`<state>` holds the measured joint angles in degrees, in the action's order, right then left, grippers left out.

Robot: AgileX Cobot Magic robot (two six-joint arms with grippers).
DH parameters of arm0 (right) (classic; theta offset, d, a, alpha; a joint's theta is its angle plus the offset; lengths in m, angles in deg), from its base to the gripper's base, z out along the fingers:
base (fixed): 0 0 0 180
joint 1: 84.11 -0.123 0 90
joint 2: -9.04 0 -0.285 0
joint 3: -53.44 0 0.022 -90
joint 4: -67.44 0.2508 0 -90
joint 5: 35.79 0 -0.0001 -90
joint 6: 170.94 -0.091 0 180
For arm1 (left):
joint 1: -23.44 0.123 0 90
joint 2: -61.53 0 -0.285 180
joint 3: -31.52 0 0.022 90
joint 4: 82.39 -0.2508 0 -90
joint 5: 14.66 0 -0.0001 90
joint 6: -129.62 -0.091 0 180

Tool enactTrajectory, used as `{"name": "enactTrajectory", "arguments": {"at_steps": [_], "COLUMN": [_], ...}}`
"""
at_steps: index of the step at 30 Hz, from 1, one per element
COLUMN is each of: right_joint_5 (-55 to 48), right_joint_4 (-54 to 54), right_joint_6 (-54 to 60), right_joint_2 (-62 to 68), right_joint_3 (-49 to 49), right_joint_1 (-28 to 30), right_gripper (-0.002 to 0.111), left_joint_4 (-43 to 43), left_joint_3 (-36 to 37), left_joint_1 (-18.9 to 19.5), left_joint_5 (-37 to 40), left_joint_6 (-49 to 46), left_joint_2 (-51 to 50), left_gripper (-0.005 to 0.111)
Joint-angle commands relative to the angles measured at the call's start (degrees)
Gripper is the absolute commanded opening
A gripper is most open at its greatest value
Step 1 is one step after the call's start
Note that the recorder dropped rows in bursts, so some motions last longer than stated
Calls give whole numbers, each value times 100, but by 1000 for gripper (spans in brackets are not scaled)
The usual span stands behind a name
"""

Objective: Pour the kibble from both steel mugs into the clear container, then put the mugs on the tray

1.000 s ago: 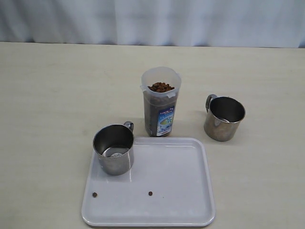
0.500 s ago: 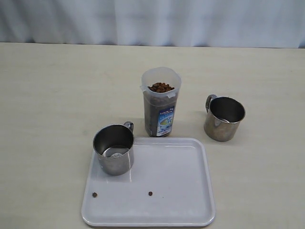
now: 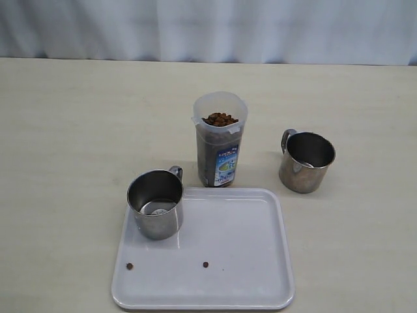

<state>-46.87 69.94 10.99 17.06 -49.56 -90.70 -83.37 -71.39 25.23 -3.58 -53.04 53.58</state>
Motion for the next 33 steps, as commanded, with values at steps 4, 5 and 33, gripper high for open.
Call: {"name": "enactTrajectory", "arguments": {"at_steps": [4,5,33], "right_joint_5": [116,116,2575], "right_joint_4": [-42,-42,-48], "right_joint_6": [16,16,-310], "right_joint_2": [-23,-23,1806], "right_joint_3": [21,21,21], "right_joint_1": [-19,-19,-888], "right_gripper": [5,5,7], "left_joint_4": [62,62,56], "left_joint_3": [13,13,13], "left_joint_1": [-44,-44,-54], "left_joint_5": [-26,-26,-48], "left_joint_6": [-7,-7,-7], "left_joint_2": [17,17,17], "left_gripper": [0,0,0]}}
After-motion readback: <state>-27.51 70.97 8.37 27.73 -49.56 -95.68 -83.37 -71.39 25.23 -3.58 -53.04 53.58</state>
